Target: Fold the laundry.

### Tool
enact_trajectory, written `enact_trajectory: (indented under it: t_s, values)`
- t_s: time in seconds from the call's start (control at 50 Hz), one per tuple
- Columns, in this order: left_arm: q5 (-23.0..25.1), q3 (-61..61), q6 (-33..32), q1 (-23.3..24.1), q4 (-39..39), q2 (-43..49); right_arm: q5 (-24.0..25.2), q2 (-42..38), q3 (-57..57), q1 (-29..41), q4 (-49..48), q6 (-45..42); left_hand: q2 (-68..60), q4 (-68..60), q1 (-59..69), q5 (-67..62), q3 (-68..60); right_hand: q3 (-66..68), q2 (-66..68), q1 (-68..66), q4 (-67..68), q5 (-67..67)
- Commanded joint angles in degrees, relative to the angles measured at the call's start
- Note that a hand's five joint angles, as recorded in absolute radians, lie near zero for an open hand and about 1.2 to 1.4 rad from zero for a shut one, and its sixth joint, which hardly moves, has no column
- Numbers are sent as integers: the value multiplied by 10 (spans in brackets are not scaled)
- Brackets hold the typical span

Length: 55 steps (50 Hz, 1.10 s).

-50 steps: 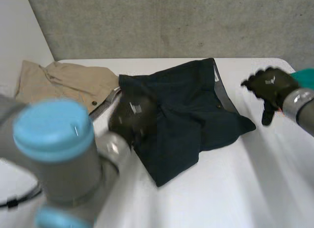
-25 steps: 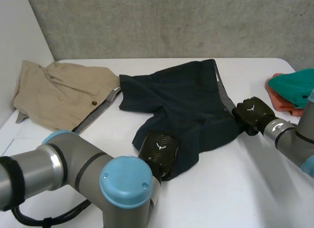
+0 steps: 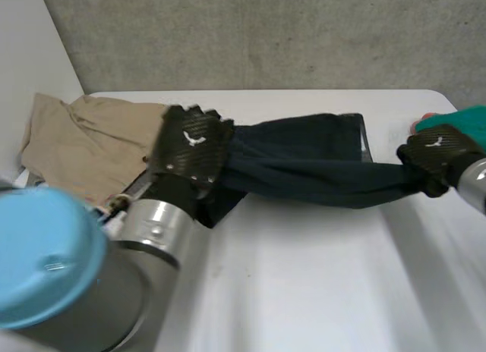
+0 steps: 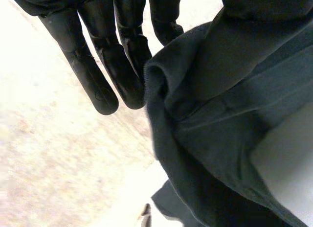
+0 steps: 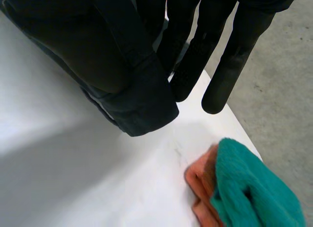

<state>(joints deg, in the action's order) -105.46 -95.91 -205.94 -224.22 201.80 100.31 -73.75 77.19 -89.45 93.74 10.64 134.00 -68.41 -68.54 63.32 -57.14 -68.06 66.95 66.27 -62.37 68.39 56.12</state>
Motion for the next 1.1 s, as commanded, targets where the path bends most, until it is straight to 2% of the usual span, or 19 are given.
enact_trajectory:
  t_s: [0.02,0.1,0.18,0.24,0.34,0.42,0.5,0.58,0.72,0.8,0.82,0.84,0.86,0.88,0.92,0.94,1.02,1.1]
  values:
    - [25,-48,-18,-8,-163,-121,-11,145,-44,-46,174,-108,-116,-115,167,-129,-119,131,137,-176,116,139]
    - [55,-70,-4,-7,-271,-165,3,220,-95,-77,248,-220,-116,-115,167,-129,-119,131,137,-176,116,139]
    - [88,-77,38,-5,-288,-165,9,230,-122,-75,252,-222,-116,-115,167,-129,-119,131,137,-176,116,139]
    - [98,-71,56,-10,-276,-144,14,207,-124,-76,233,-200,-116,-115,167,-129,-119,131,137,-176,116,139]
    - [98,-24,49,-25,-188,-30,-3,92,-65,-41,126,-124,-116,-115,167,-129,-119,131,137,-176,116,139]
    - [100,54,18,-61,-128,60,-55,13,-3,7,65,-68,-116,-115,167,-129,-119,131,137,-176,116,139]
    - [101,155,-23,-83,-96,163,-118,-68,58,32,29,-65,-116,-115,167,-129,-119,131,137,-176,116,139]
    - [105,260,-57,-88,-81,246,-153,-142,121,63,-14,-66,-116,-115,167,-129,-119,131,137,-176,116,139]
    - [127,408,-82,-90,-66,377,-160,-229,193,82,-110,-64,-116,-115,167,-129,-119,131,137,-176,116,139]
    - [136,476,-88,-93,-44,439,-159,-282,233,87,-209,-63,-116,-115,167,-129,-119,131,137,-176,116,139]
    - [137,501,-90,-92,-31,460,-159,-289,235,87,-227,-63,-116,-115,167,-129,-119,40,46,-85,25,48]
    - [138,508,-92,-92,-27,465,-159,-295,236,88,-244,-63,-30,-28,80,-42,-33,-190,-183,144,-204,-181]
    - [140,514,-94,-90,-24,470,-162,-301,236,90,-261,-65,153,154,-102,140,149,-438,-431,392,-453,-430]
    - [140,519,-99,-89,-21,473,-164,-310,238,97,-285,-66,584,585,-533,571,581,-569,-563,524,-584,-561]
    - [139,518,-104,-85,-18,474,-166,-312,238,103,-299,-64,519,520,-468,506,515,-569,-563,524,-584,-561]
    - [138,516,-104,-84,-18,473,-168,-310,236,106,-299,-61,580,581,-529,567,576,-569,-563,524,-584,-561]
    - [131,482,-105,-70,-20,447,-176,-275,211,109,-273,-55,584,585,-533,571,581,-569,-563,524,-584,-561]
    - [132,401,-105,-68,-19,374,-170,-201,154,100,-215,-24,584,585,-533,571,581,-569,-563,524,-584,-561]
